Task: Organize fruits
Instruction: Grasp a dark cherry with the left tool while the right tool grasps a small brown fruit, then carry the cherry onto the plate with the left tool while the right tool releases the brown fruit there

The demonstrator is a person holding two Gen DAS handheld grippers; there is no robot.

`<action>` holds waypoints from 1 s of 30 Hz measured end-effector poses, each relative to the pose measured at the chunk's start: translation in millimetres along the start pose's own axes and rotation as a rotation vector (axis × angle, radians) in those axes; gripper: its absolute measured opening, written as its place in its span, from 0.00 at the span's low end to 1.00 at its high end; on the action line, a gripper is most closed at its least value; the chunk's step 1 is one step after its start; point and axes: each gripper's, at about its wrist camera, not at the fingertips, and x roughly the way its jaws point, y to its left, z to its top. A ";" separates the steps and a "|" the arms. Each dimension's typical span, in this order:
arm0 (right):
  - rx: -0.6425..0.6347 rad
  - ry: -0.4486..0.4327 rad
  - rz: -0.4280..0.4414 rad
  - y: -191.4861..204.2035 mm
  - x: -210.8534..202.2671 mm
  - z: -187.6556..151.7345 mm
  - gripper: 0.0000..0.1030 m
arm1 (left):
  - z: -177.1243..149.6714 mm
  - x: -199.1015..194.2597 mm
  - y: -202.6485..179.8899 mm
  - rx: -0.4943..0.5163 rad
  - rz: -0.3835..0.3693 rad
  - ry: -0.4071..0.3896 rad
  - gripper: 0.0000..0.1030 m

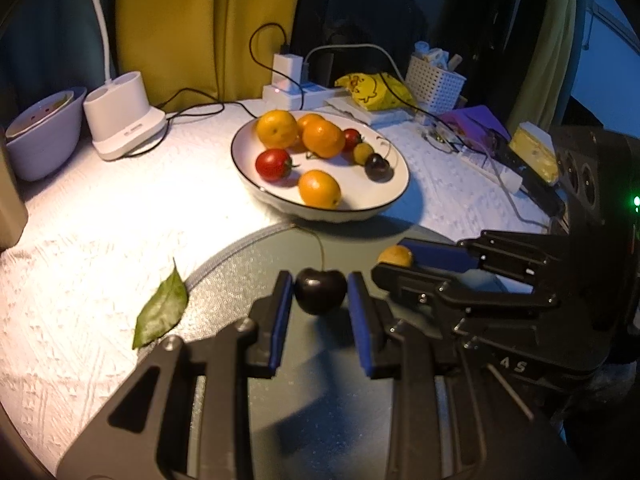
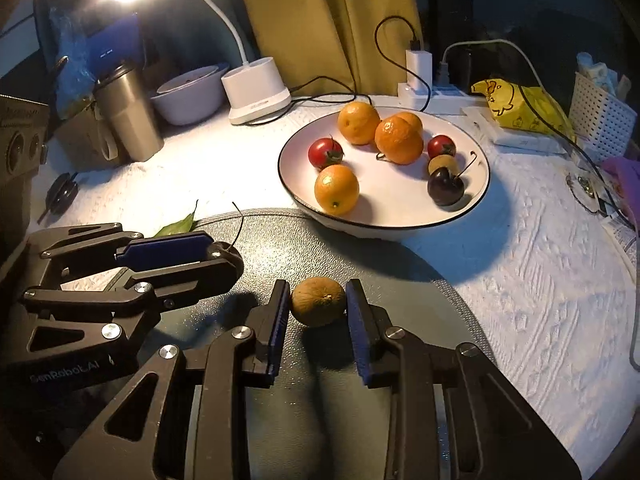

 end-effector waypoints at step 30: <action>0.046 -0.141 -0.018 -57.0 -25.8 40.6 0.30 | 58.7 12.5 -32.9 0.079 0.009 -0.056 0.29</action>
